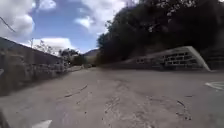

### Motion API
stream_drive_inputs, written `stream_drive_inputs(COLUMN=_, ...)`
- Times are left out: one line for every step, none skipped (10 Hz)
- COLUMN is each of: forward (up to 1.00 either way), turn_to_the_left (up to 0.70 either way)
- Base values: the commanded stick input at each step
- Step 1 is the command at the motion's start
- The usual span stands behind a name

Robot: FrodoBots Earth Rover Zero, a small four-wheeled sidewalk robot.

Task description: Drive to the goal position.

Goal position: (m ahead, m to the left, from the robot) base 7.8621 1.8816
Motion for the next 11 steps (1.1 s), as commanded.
stream_drive_inputs(forward=1.00, turn_to_the_left=0.00)
stream_drive_inputs(forward=1.00, turn_to_the_left=0.01)
stream_drive_inputs(forward=1.00, turn_to_the_left=0.06)
stream_drive_inputs(forward=1.00, turn_to_the_left=0.11)
stream_drive_inputs(forward=1.00, turn_to_the_left=0.16)
stream_drive_inputs(forward=1.00, turn_to_the_left=0.21)
stream_drive_inputs(forward=1.00, turn_to_the_left=0.26)
stream_drive_inputs(forward=1.00, turn_to_the_left=0.27)
stream_drive_inputs(forward=1.00, turn_to_the_left=0.27)
stream_drive_inputs(forward=1.00, turn_to_the_left=0.27)
stream_drive_inputs(forward=1.00, turn_to_the_left=0.27)
